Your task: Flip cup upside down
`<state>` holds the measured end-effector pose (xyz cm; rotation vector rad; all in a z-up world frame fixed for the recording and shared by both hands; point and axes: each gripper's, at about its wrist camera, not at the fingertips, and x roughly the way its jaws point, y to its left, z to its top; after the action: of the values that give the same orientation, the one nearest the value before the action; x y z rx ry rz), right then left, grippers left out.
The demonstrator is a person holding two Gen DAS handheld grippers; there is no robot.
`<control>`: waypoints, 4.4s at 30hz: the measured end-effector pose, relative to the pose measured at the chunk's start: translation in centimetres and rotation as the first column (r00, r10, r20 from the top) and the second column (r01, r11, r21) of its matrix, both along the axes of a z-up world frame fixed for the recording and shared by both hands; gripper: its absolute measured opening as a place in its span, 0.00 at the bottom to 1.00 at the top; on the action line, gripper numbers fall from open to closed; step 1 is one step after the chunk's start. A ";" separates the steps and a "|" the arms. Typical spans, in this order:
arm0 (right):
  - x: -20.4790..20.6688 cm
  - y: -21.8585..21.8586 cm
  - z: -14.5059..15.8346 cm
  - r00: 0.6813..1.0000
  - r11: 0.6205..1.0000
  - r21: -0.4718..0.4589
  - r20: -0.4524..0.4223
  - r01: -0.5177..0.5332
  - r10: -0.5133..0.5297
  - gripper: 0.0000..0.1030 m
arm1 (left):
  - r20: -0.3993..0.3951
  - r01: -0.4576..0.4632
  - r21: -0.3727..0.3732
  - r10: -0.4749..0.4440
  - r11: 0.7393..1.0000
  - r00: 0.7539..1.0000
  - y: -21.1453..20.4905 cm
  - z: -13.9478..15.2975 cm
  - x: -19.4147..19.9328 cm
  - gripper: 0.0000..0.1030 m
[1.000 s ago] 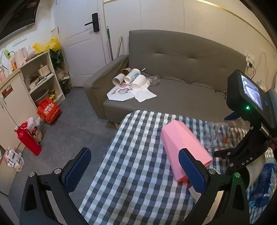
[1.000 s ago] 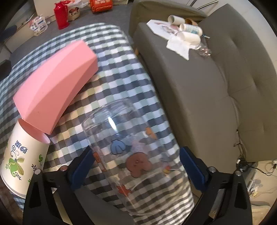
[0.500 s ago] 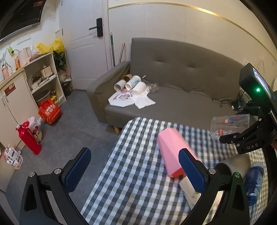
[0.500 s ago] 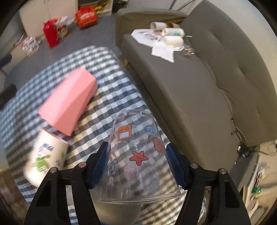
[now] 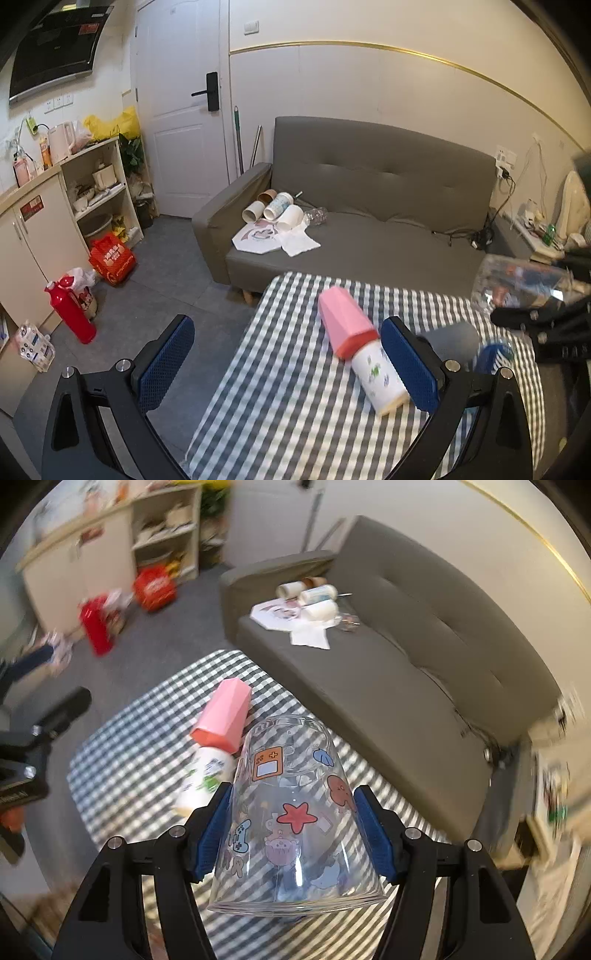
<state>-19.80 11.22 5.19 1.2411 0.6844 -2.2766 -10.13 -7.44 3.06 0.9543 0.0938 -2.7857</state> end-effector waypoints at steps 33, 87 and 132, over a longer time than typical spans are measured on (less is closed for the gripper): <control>10.9 2.3 -17.9 0.931 0.902 -0.234 0.129 0.363 -0.341 0.66 | 0.183 -0.001 0.085 -0.014 0.996 0.983 2.8 -9.9 4.0 1.00; 11.1 18.4 -14.7 0.895 0.859 -0.262 0.050 0.441 -0.444 0.89 | 0.626 -0.016 0.449 -0.301 0.894 0.720 13.2 -15.8 -4.4 0.65; 10.7 19.0 -16.5 0.882 0.847 -0.254 0.072 0.467 -0.465 0.88 | 0.416 0.311 0.056 -0.305 0.949 0.857 19.0 -12.3 -6.5 0.62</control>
<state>-9.09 30.20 -11.29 1.3943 0.0561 -2.6360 -16.63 11.55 -9.20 1.6753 -0.1558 -2.7650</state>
